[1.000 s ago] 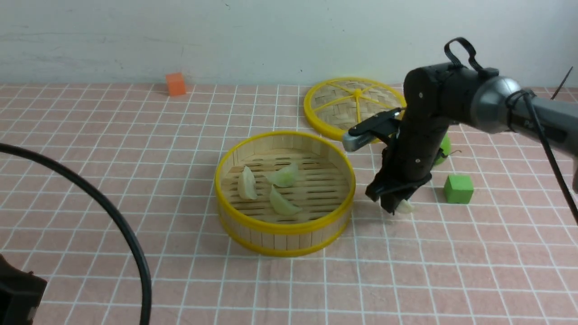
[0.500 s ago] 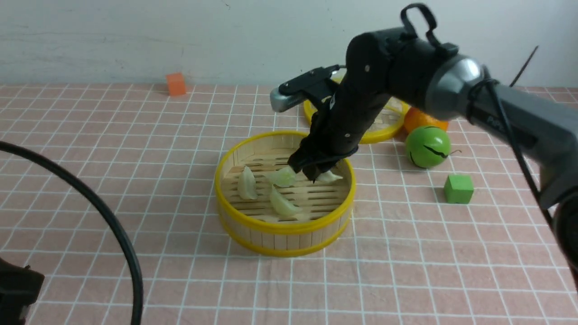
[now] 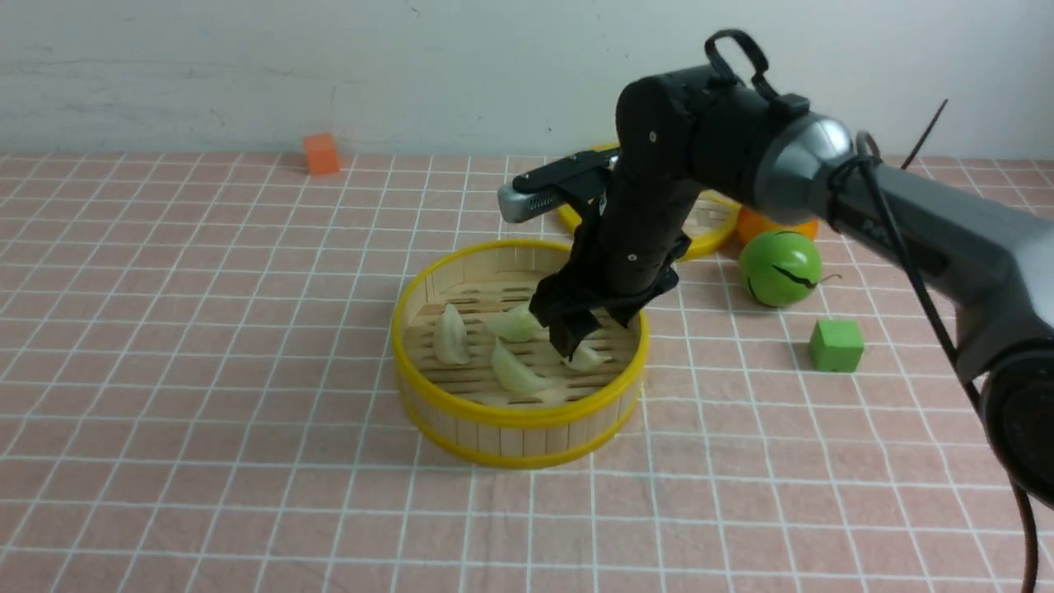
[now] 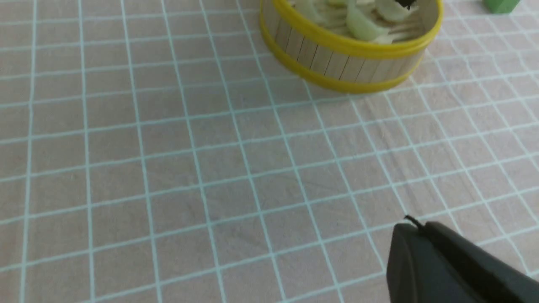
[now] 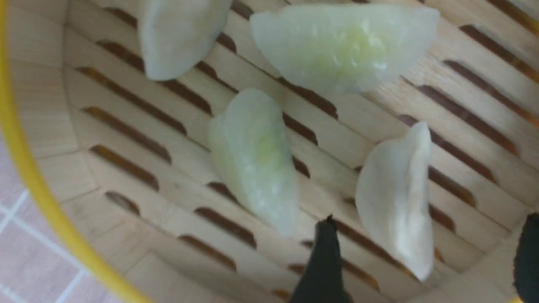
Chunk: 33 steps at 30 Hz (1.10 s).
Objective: Put the dumplings into the steamer on the table with the pink tablecloth.
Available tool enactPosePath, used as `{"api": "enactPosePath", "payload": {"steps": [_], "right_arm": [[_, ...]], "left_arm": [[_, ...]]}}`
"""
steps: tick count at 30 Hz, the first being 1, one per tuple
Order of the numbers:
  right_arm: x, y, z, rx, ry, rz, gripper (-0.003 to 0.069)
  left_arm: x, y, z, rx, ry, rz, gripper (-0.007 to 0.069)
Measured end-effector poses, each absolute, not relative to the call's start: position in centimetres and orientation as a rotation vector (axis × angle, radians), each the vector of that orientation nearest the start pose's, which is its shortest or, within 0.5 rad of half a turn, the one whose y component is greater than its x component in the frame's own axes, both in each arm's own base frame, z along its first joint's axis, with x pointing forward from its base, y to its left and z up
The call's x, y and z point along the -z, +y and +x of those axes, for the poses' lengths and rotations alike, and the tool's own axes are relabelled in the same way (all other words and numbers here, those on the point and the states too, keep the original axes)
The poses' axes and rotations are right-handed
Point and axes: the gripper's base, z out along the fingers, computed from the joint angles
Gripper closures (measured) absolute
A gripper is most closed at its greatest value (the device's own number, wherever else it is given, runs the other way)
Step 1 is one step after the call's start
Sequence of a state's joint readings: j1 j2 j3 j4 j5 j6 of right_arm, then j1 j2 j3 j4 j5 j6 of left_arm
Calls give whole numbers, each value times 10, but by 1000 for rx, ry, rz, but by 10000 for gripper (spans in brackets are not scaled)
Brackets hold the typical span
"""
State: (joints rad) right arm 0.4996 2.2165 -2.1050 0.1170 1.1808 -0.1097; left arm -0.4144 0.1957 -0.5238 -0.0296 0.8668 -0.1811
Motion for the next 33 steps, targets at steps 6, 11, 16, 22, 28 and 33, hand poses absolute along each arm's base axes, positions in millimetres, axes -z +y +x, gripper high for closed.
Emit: {"api": "enactPosePath", "payload": {"steps": [6, 11, 16, 22, 28, 33], "right_arm": [[-335, 226, 393, -290, 2553, -787, 247], [-419, 201, 334, -399, 2381, -780, 535], [-444, 174, 273, -492, 2297, -778, 678], [-435, 146, 212, -581, 2120, -765, 678], [-417, 111, 152, -564, 1924, -710, 675], [-404, 89, 117, -540, 1827, -671, 671]], "left_arm": [[-286, -13, 23, 439, 1928, 219, 610], [-283, -13, 24, 439, 1935, 219, 606], [-283, -13, 24, 440, 1937, 219, 603], [-283, -13, 24, 440, 1936, 219, 596], [-283, -13, 24, 441, 1936, 219, 587], [-283, -13, 24, 441, 1936, 219, 586]]}}
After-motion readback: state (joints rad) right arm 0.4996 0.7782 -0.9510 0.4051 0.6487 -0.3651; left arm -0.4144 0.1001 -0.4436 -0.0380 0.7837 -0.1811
